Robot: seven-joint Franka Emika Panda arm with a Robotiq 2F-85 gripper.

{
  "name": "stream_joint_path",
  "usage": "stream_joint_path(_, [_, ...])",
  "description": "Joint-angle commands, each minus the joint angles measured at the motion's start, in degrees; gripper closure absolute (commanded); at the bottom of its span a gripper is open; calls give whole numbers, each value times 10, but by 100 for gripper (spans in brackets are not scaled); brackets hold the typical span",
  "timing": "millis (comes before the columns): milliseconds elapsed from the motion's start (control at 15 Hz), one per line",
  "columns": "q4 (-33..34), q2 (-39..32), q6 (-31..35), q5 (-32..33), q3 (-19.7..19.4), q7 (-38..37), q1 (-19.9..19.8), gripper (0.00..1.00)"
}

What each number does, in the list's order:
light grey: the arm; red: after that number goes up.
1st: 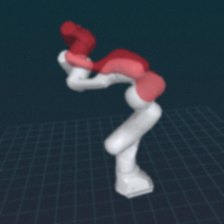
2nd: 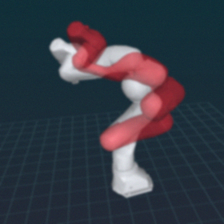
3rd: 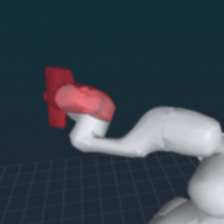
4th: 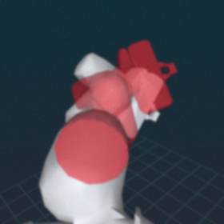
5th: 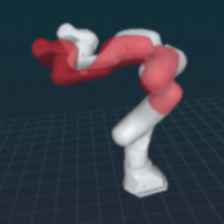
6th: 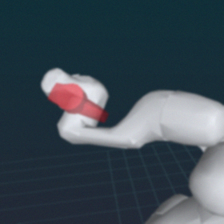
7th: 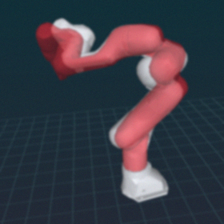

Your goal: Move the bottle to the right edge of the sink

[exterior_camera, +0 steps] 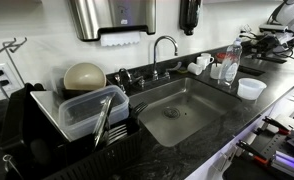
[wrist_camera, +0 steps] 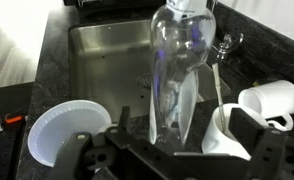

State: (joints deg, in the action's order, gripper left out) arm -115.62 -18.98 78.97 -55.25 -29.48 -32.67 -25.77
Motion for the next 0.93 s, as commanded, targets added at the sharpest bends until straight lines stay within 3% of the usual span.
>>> stream_joint_path(0, [-29,38,15,-8,-12,-13,-14,0])
stream_joint_path(400, [-106,120,45,-21,-35,-47,-13,0])
stream_joint_path(467, [-63,78,16,-2,-30,-28,-20,0])
stream_joint_path(867, [-69,79,17,-1,-29,-29,-20,0])
